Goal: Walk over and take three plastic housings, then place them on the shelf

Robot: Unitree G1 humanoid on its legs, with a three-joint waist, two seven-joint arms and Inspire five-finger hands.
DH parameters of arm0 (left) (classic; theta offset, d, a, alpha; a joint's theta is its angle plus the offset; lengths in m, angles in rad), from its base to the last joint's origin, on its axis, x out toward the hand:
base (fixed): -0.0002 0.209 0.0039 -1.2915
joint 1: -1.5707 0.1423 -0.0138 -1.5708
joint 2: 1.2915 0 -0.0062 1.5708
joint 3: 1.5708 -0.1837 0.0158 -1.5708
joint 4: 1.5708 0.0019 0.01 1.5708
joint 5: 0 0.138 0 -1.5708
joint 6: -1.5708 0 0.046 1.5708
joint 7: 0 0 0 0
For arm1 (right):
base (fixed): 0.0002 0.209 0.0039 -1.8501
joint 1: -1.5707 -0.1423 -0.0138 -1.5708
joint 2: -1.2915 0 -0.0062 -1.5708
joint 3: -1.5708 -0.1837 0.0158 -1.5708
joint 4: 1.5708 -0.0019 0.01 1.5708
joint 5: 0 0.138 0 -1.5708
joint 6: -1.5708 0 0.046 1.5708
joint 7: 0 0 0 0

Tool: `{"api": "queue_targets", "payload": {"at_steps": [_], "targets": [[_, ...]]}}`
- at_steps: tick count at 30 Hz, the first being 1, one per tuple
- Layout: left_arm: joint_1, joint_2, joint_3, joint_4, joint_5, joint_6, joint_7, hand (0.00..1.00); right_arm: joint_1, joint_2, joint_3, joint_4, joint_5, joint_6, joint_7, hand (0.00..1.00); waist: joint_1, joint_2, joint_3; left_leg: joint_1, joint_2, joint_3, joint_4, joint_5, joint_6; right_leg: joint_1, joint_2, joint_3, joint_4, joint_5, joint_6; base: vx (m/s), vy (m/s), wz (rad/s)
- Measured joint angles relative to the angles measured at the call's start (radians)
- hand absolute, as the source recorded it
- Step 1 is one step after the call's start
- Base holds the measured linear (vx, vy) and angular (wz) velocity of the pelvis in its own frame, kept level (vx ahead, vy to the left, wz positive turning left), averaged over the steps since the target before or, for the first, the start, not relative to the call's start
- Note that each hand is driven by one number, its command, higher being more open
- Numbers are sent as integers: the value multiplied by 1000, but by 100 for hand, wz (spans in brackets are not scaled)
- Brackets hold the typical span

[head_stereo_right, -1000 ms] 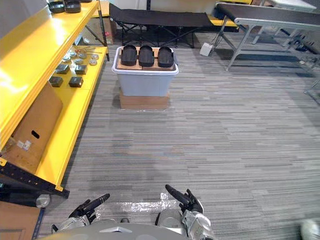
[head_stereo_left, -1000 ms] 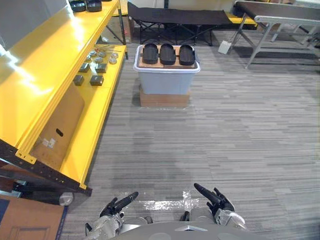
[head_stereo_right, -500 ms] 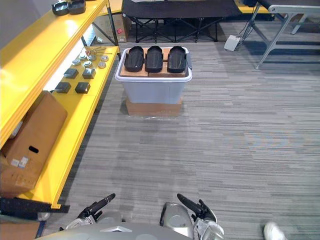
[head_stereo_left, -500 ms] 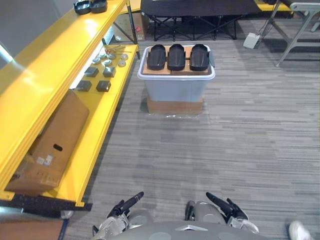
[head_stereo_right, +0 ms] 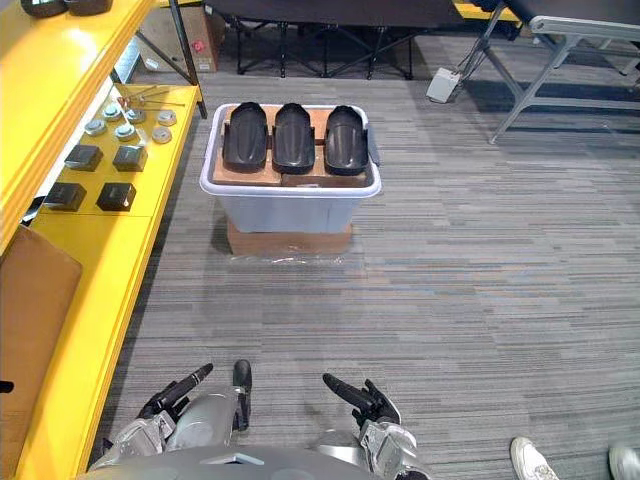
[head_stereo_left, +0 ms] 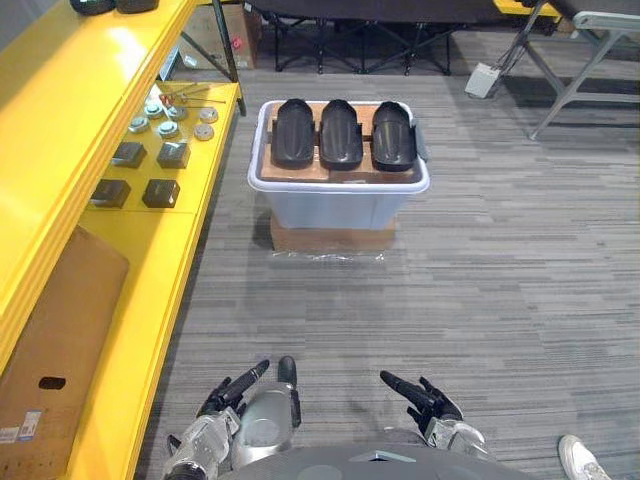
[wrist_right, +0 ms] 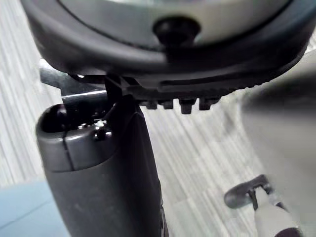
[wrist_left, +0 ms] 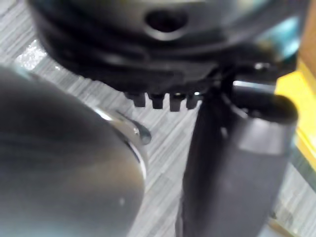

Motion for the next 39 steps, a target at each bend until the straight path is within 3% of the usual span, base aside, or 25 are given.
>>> {"api": "queue_targets", "payload": {"at_steps": [1, 3, 5, 7, 8, 9, 10, 11, 12, 13, 15, 16, 19, 21, 23, 24, 25, 26, 28, 29, 30, 33, 36, 37, 39], "targets": [[1, 9, -22, 7, 3, -1, 8, 100, -4, -2, -2, -6, -27, -3, 0, 100, -3, -5, 1, 50, -19, 6, -6, -19, 23, -45, -37, -9, 137, -19, 8, 442, 152, -6], [7, 11, -62, 7, 6, -3, 18, 100, 0, -15, 12, -8, -35, -13, -4, 100, -4, 15, -3, 128, -19, 1, -31, -41, 25, -85, -36, -79, 155, -80, -6, 336, 75, 7], [1, 2, -76, 6, 16, 1, 25, 100, -3, -20, 34, -10, -33, -18, -23, 100, -8, 36, -14, 162, 17, -10, -61, -45, 18, -130, 8, -153, -9, -99, -27, 279, -23, 11], [0, -9, -77, 1, 25, 2, 29, 100, -5, -19, 38, -13, -32, -22, -30, 100, -10, 51, -10, 169, 58, -15, -62, -59, -5, -167, 50, -164, -169, -85, -9, 240, -105, 3], [0, -8, -77, 2, 25, 3, 29, 100, -5, -12, 37, -13, -32, -26, -36, 100, -10, 52, -10, 171, 79, -23, -61, -73, -26, -192, 66, -149, -294, -52, 20, 148, -101, 1], [0, -7, -75, 2, 25, 3, 30, 100, -5, -8, 36, -12, -32, -26, -38, 100, -11, 49, -11, 173, 86, -29, -59, -81, -36, -197, 68, -132, -358, -24, 22, 150, -163, 12], [0, -4, -74, 5, 27, 0, 30, 100, -5, -6, 26, -10, -30, -21, -39, 100, -13, 41, -13, 177, 93, -41, -57, -98, -58, -199, 68, -107, -432, 81, 28, 220, -293, 18], [0, 3, -73, 14, 29, -2, 31, 100, -2, -4, 26, 3, -31, -21, -38, 100, -11, 21, -22, 192, 92, -52, -62, -106, -82, -175, 72, -108, -462, 205, 13, 261, -351, 23], [-3, 4, -72, 22, 31, -3, 32, 100, -9, -3, 17, 9, -29, -18, -35, 100, -11, 29, -19, 202, 95, -56, -62, -112, -92, -168, 81, -113, -453, 211, -9, 258, -346, 14], [0, -17, -68, 33, 30, -1, 37, 100, -15, -19, 15, 22, -30, -18, -35, 100, -12, 57, -27, 210, 133, -67, -60, -124, -119, -162, 115, -126, -442, 185, -27, 204, -233, 11], [1, -32, -62, 41, 29, -1, 46, 100, -16, -26, 7, 27, -25, -12, -32, 100, -14, 82, -41, 211, 156, -77, -53, -137, -140, -152, 137, -141, -440, 176, -39, 213, -195, 13], [4, -46, -63, 50, 16, -5, 66, 100, -18, -37, 7, 40, -22, 0, -24, 100, -14, 100, -52, 214, 184, -92, -22, -158, -168, -138, 156, -161, -421, 138, -51, 209, -155, 30], [9, -48, -57, 56, -55, -34, 72, 100, -16, -37, 12, 58, 12, 11, -25, 100, -7, 94, -50, 100, 203, -123, 280, -197, -209, -86, 161, -194, -409, 79, -57, 143, -133, 33], [19, -62, -53, 46, -93, -57, 71, 100, -5, -47, 9, 54, 21, 8, -24, 100, -2, 118, -47, -16, 249, -110, 541, -186, -219, -19, 183, -222, -435, 69, -68, 224, -92, 35], [23, -65, -52, 45, -118, -63, 74, 100, 0, -48, -2, 53, 15, 5, -27, 100, -2, 125, -45, -40, 258, -55, 551, -232, -212, 29, 176, -244, -456, 70, -62, 205, 67, 29], [23, -65, -51, 39, -118, -58, 72, 100, -2, -46, -3, 53, 13, 3, -33, 100, 3, 122, -43, -38, 224, -25, 426, -246, -206, 35, 156, -246, -466, 74, -50, 183, 129, 13], [23, -66, -52, 36, -117, -57, 71, 100, -2, -43, -5, 52, 13, 1, -37, 100, 5, 121, -42, -35, 199, -20, 336, -235, -200, 35, 146, -246, -468, 75, -41, 172, 173, -2], [22, -71, -41, 35, -119, -58, 67, 100, -1, -41, -12, 54, 15, -5, -45, 100, 17, 117, -37, -7, 154, -10, 187, -157, -125, 41, 126, -235, -477, 75, -10, 201, 194, -4], [28, -58, -10, 27, -115, -63, 68, 100, 1, -22, 2, 47, 15, -9, -45, 100, 17, 71, -37, 47, 94, 13, 82, -116, -109, 51, 98, -184, -534, 92, 4, 312, 258, -16], [21, -45, -7, 9, -75, -38, 75, 100, -3, -14, 6, 21, 20, -40, -65, 100, 28, 49, -25, 72, 65, 56, 103, -204, -68, -48, 24, -146, -290, 48, 10, 371, 313, -42], [22, -42, -12, 9, -65, -38, 78, 100, 0, -13, 7, -2, 28, -46, -69, 100, 24, 44, -27, 101, 58, 69, 93, -195, -56, -103, -4, -135, -155, 45, 5, 368, 307, -43], [18, -24, -35, 0, -36, -38, 80, 100, -1, -8, 12, -3, 27, -56, -82, 100, 16, 24, -30, 153, 49, 60, 75, -211, -32, -141, -46, -137, -20, 14, 2, 202, 32, 4], [15, -25, -56, 12, -47, -41, 83, 100, 3, -18, 31, -5, 17, -69, -90, 100, 10, 62, -27, 195, 110, 52, 45, -210, -57, -142, 7, -186, -168, -38, 4, 147, -138, 16], [17, 4, -55, 15, -81, -44, 67, 100, 24, 16, 28, 5, 7, -68, -83, 100, 8, 11, -40, 198, 116, -12, 63, -232, -122, -148, 37, -68, -311, 134, 38, 190, -368, 60], [15, -20, -65, 16, -83, -49, 66, 100, 21, -4, 35, 9, 7, -75, -83, 100, 2, 49, -57, 181, 150, -43, 52, -221, -148, -125, 71, -100, -370, 132, 34, 123, -290, 51]]}}
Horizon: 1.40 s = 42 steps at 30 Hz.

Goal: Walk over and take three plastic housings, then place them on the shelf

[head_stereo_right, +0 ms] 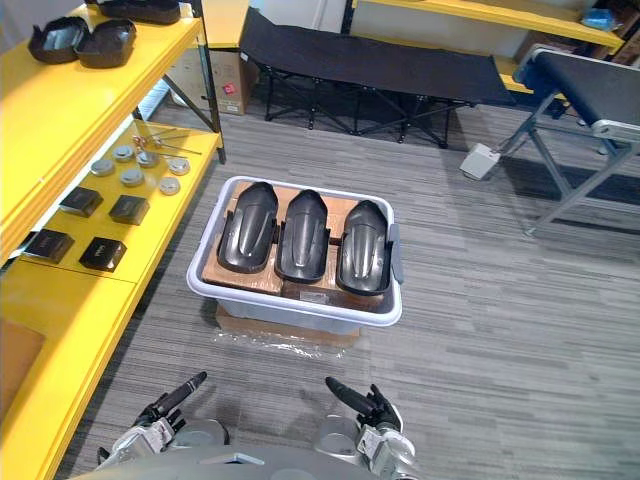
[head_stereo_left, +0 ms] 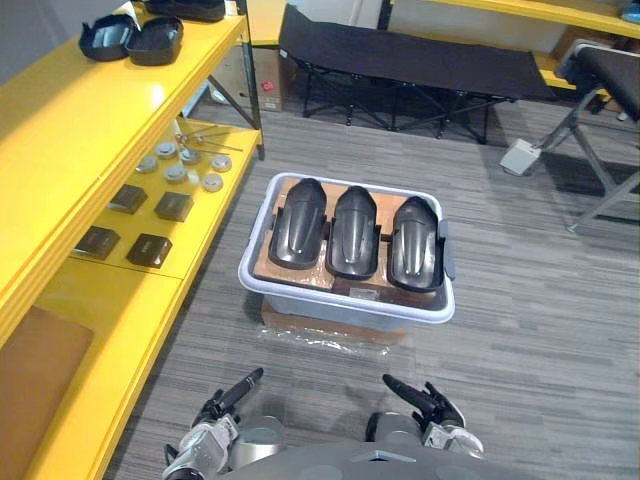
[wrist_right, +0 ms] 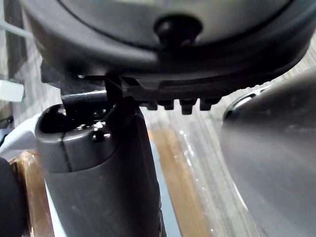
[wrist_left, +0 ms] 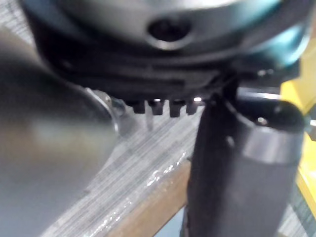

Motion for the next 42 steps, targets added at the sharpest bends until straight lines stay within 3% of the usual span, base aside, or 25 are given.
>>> {"api": "queue_targets", "payload": {"at_steps": [5, 9, 12, 16, 23, 29, 35, 38, 42], "targets": [[17, -19, -10, 3, 0, -11, 2, 100, 14, -8, 6, -8, 4, -2, -7, 100, -15, 19, -11, -23, 43, -26, -6, 17, -25, 62, 60, -43, -129, 28, -22, 22, -119, 21], [10, -6, -11, 0, 18, -17, 3, 100, 73, 9, 43, -143, -9, -2, -20, 100, -15, -1, -14, -49, 47, 1, -67, 61, -33, 31, 72, -35, -210, 81, -32, -35, -12, -15], [5, -3, -15, 0, 23, -12, 14, 100, 134, 17, 51, -259, -43, 38, -55, 100, -22, -6, -14, -44, 32, 17, -133, 99, -30, 10, 64, -31, -234, 100, -30, -14, 4, -10], [22, 22, -51, -21, 72, 12, 25, 100, 300, 16, 177, -611, -40, 139, -115, 100, -39, -27, -15, -11, 32, 52, -174, 111, -31, 11, 63, -5, -248, 112, -28, 26, 15, -18], [50, 68, -74, -27, 76, 10, 27, 100, 388, 30, 196, -1006, -36, 191, -205, 100, -67, -76, -33, 24, 33, 93, -178, 105, -39, 22, 65, 33, -246, 115, -23, -1, 16, -16], [67, 90, -52, -53, 77, 8, -7, 100, 259, -62, 39, -1042, 0, 190, -225, 100, -61, -86, -18, -49, 52, 108, -34, 32, -33, 0, 71, 60, -244, 131, -17, -67, 18, -14], [66, 101, -27, -86, 83, 8, -18, 100, 57, -184, -53, -1038, 10, 195, -311, 100, -40, -84, 67, -163, 68, 84, 71, -3, -22, -60, 79, 59, -242, 149, -16, -76, 18, 3], [58, 104, -27, -103, 83, 7, -18, 100, -109, -242, -55, -951, 42, 196, -352, 100, -28, -81, 127, -225, 68, 50, 120, -6, -19, -99, 79, 40, -205, 149, -21, -35, 22, 23], [-4, 99, -31, -137, 83, -11, -28, 100, -374, -356, -56, -703, 51, 196, -371, 100, 20, -57, 222, -305, 61, 11, 187, -6, -18, -170, 69, 17, -128, 139, -34, -64, 17, 23]]}}
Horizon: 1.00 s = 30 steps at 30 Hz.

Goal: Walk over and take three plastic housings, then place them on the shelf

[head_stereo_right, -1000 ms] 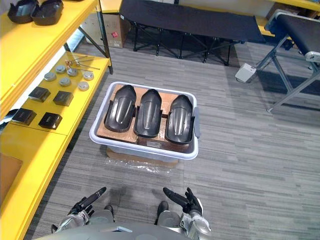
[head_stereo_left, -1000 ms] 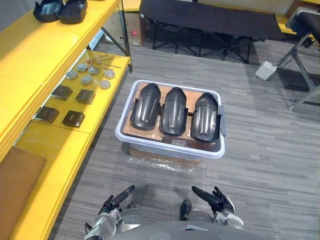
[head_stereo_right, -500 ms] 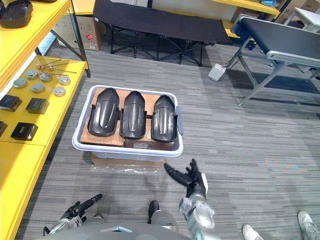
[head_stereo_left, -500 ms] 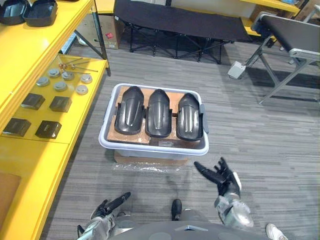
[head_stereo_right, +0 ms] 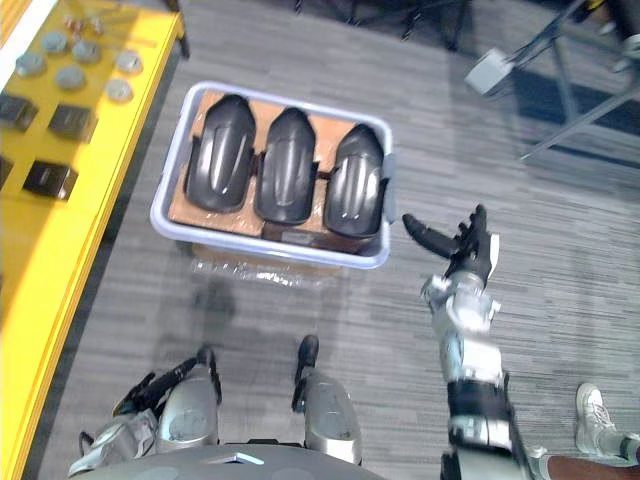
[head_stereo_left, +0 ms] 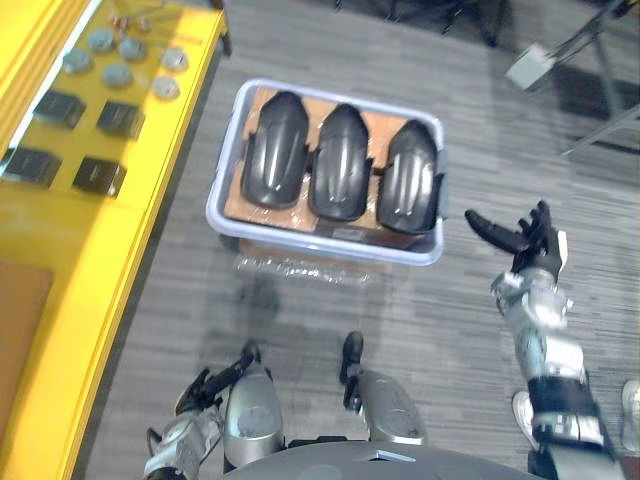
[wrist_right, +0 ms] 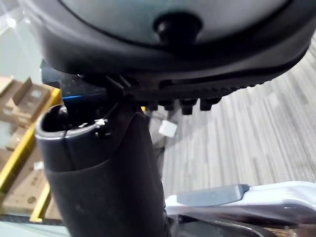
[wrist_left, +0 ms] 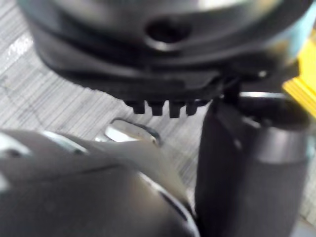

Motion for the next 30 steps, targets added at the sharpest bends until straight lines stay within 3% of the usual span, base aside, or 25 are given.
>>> {"api": "queue_targets", "payload": {"at_steps": [8, 12, 25, 30], "targets": [[-60, -8, -35, 0, -10, -26, -44, 100, -296, -192, 59, 286, 37, -10, 22, 100, 21, 35, 40, -148, -50, -63, 98, -7, 26, -158, -69, -28, 206, -81, 6, -78, 26, 23], [-85, -22, -57, 3, -40, -41, -67, 100, -402, -267, 96, 423, 38, -12, 28, 100, 25, 71, 59, -218, -66, -83, 141, -2, 40, -218, -93, -32, 252, -88, 7, -98, 35, 13], [-111, -49, -116, 7, -91, -49, -79, 100, -552, -395, 185, 601, -13, 41, 95, 100, 36, 158, 77, -294, -99, -106, 156, 20, 60, -283, -128, -44, 282, -82, 14, -20, 22, 8], [-111, -56, -123, 8, -97, -56, -85, 100, -598, -396, 236, 627, -17, 44, 101, 100, 45, 172, 78, -302, -100, -114, 150, 27, 58, -289, -128, -52, 284, -82, 13, 8, 0, 5]]}}
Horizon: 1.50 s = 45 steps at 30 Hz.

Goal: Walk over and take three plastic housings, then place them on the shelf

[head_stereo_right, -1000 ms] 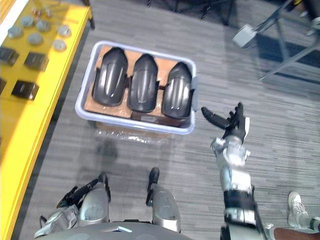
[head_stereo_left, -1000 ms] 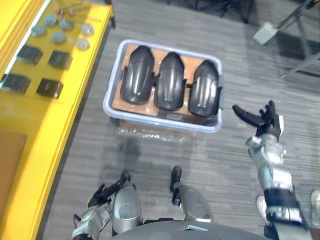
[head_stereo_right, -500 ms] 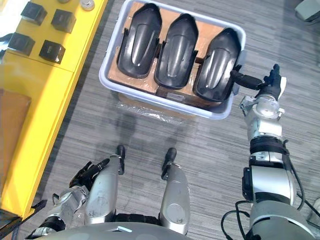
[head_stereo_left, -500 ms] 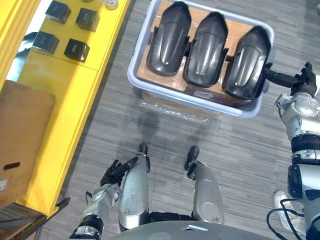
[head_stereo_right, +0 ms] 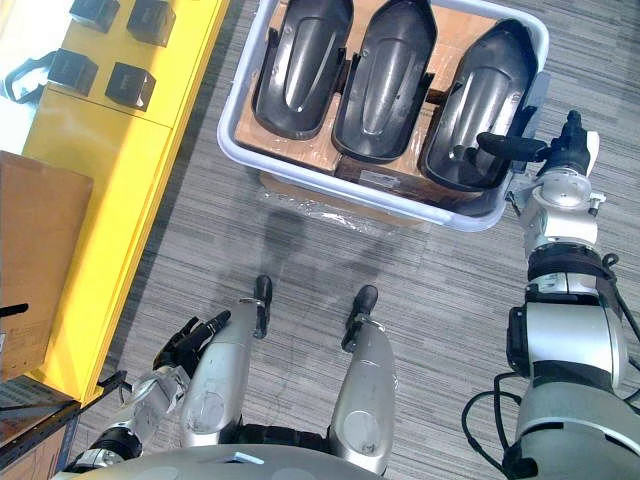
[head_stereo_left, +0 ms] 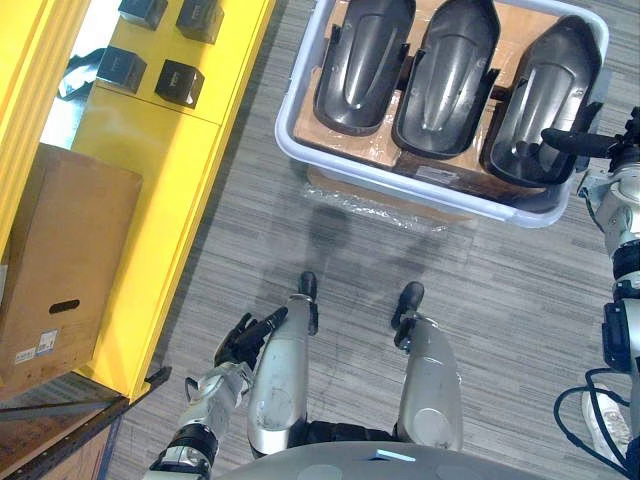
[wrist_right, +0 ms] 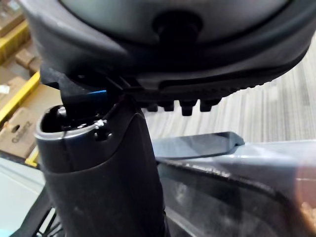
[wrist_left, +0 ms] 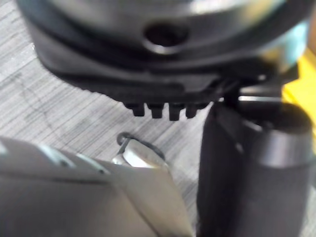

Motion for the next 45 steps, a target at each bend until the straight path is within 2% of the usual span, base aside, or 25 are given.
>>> {"api": "queue_targets", "payload": {"at_steps": [1, 2, 5, 7, 10, 17, 32, 36, 38, 42, 45], "targets": [[0, -2, -2, 0, -1, -3, -1, 100, -5, 0, 2, 0, -7, 0, 0, 100, 2, 3, 0, 0, 0, 0, 0, 0, 0, 0, 0, 0, 0, 0, 0, 0, 0, 0], [0, -5, -7, 1, -1, -9, -1, 100, -15, 0, 13, 0, -31, 2, 5, 0, 5, 9, 0, -1, -1, -1, -1, 2, 1, 0, 0, -1, 0, 0, 0, -6, 12, 4], [0, -6, -7, 4, -3, -12, -5, 100, -38, -2, 32, 0, -39, 19, 7, 0, 6, 10, 0, -5, -2, -6, -7, 8, 0, -3, -1, -4, 0, 0, 0, -1, 6, 7], [0, -6, -7, 4, -12, -12, -13, 100, -38, -40, 40, 0, -75, 40, 7, 0, 9, 10, 0, -10, -2, -9, -10, 12, -2, -6, -1, -7, 0, 0, -1, 6, 4, 5], [0, -7, -7, 11, -23, -12, -13, 100, -39, -73, 42, 0, -76, 42, 22, 0, 6, 11, 0, -11, -1, -10, -10, 13, -2, -7, -1, -8, 3, -1, -1, 0, 0, 0], [0, -8, -7, 12, -32, -14, -13, 100, -41, -70, 78, 0, -98, 65, 42, 0, 9, 11, -1, -9, 0, -9, -12, 18, -3, -6, 0, -8, 6, -1, -2, -2, 2, 1], [1, -11, -10, 36, -81, -11, -2, 100, -30, -30, 58, -13, -106, 60, 26, 0, 7, 11, -1, 19, -2, -3, -48, 38, -6, 11, -1, -6, -2, 0, -4, 0, 3, 0], [5, -11, -11, 45, -80, -13, 0, 100, -13, -14, 57, -13, -115, 40, 25, 0, 4, 12, -2, 49, -2, 2, -73, 46, -8, 31, 0, -4, -11, 0, -4, 5, 3, -2], [6, -12, -15, 49, -79, -26, 5, 100, 12, -6, 45, -14, -125, 21, 15, 0, 4, 12, -2, 73, -4, 2, -93, 54, -9, 50, -1, -7, -21, 0, -4, 24, -2, 3], [26, -16, -33, 20, -81, -96, 53, 100, 62, 18, 3, -57, -210, -14, -39, 0, -2, 10, -2, 126, -8, 4, -142, 70, -13, 92, -1, -12, -43, 0, -4, 12, 0, 1], [68, -25, -28, -108, -77, -125, 130, 100, 133, 33, -62, -171, -275, -35, -89, 0, -11, 6, -1, 198, -11, 1, -204, 89, -18, 156, 0, -27, -77, 1, -4, 61, -1, 7]]}}
